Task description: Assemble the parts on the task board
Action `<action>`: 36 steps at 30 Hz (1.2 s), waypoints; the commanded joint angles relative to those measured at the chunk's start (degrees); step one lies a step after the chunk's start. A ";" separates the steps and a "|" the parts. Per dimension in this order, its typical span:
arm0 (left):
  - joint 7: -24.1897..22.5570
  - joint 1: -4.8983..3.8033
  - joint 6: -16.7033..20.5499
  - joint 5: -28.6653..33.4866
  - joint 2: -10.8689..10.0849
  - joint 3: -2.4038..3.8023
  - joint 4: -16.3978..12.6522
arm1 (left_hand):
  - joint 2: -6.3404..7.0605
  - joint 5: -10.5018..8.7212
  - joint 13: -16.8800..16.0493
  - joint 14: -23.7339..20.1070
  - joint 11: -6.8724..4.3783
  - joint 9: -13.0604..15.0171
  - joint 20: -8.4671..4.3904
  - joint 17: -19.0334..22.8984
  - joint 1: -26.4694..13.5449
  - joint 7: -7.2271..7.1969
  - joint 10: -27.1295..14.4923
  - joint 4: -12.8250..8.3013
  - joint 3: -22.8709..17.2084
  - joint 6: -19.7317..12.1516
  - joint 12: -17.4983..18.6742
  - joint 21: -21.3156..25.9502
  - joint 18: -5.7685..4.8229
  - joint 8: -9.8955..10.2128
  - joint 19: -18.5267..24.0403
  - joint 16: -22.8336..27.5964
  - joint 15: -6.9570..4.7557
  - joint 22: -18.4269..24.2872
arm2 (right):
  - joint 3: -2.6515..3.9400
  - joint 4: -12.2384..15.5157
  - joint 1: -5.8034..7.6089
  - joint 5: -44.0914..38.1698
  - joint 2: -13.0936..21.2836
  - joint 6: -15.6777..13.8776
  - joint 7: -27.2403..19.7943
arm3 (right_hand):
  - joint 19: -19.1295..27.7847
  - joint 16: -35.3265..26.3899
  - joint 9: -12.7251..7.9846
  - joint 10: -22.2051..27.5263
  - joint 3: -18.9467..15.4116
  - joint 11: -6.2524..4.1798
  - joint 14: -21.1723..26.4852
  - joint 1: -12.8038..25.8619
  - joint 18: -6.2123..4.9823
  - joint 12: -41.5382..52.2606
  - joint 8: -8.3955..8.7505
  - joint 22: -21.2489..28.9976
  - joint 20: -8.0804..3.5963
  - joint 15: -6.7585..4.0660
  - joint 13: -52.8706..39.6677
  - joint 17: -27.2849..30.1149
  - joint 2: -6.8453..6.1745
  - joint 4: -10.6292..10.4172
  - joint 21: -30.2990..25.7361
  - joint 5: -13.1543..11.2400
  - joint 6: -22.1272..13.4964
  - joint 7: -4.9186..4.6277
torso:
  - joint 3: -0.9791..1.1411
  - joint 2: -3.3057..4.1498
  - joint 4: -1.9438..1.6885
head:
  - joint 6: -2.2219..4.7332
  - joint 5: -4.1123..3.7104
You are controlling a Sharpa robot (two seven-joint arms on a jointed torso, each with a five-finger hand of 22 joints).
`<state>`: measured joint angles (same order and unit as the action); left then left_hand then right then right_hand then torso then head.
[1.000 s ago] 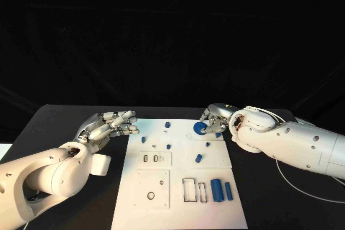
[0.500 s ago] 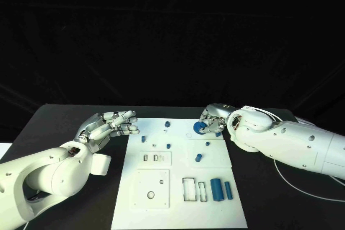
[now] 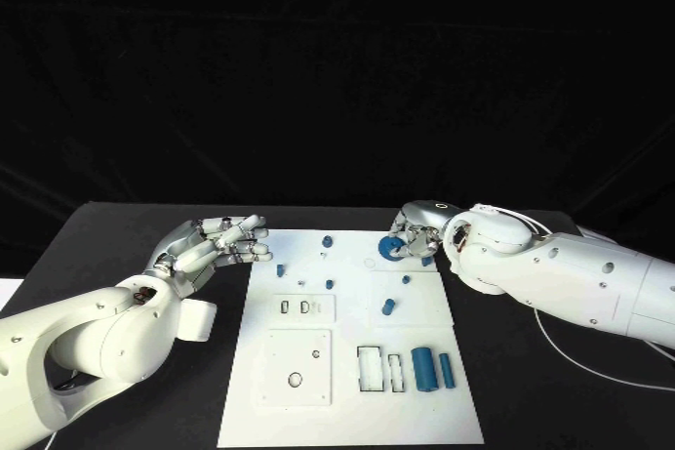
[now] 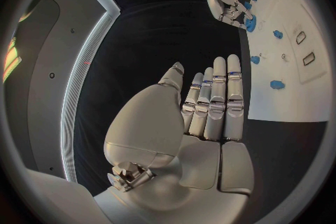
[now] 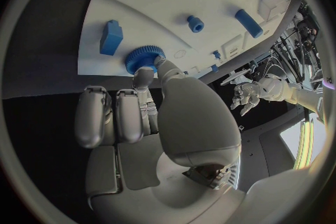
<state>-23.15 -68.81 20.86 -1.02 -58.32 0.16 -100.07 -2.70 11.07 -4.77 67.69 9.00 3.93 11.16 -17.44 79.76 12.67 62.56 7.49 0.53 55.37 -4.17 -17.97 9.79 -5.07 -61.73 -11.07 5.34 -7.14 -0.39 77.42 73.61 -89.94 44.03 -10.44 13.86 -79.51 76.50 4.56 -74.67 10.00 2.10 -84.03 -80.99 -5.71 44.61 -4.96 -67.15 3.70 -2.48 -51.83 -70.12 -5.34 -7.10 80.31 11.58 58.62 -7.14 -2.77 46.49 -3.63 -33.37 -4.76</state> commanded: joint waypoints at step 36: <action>-0.29 -0.07 -1.03 0.09 0.59 0.03 0.18 | -0.38 0.33 0.07 -0.37 0.09 -0.04 0.09 -0.13 0.48 0.12 -0.32 -0.27 -0.32 -0.11 0.35 0.19 0.52 0.28 0.34 0.32 0.13 0.06 | -0.50 4.76 -0.64 -3.55 -9.08 -6.62 2.53 | -0.10 -0.15 0.38 -0.45 6.02 -0.87 -2.42 2.74 1.01 -0.56 -0.88 0.48 -0.58 -0.50 -0.85 0.04 -0.56 0.00 0.18 -0.04 3.27 0.67 | -0.02 0.08 -0.09 | -0.11 0.48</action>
<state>-23.11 -68.81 20.81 -0.98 -57.87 0.16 -99.85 -2.94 11.07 -4.77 67.69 9.00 3.93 11.16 -17.48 79.99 12.67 62.56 7.34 0.38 55.37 -4.17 -17.97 9.79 -5.07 -61.73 -11.07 5.34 -7.15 -0.88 82.49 73.06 -92.56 35.21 -18.53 15.46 -79.73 76.71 4.86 -74.81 15.84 1.21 -84.03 -78.63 -4.83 44.25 -5.89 -66.72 3.48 -2.47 -52.73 -70.18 -5.82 -7.04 80.57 11.65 59.92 -6.45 -2.81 46.58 -3.77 -33.46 -4.30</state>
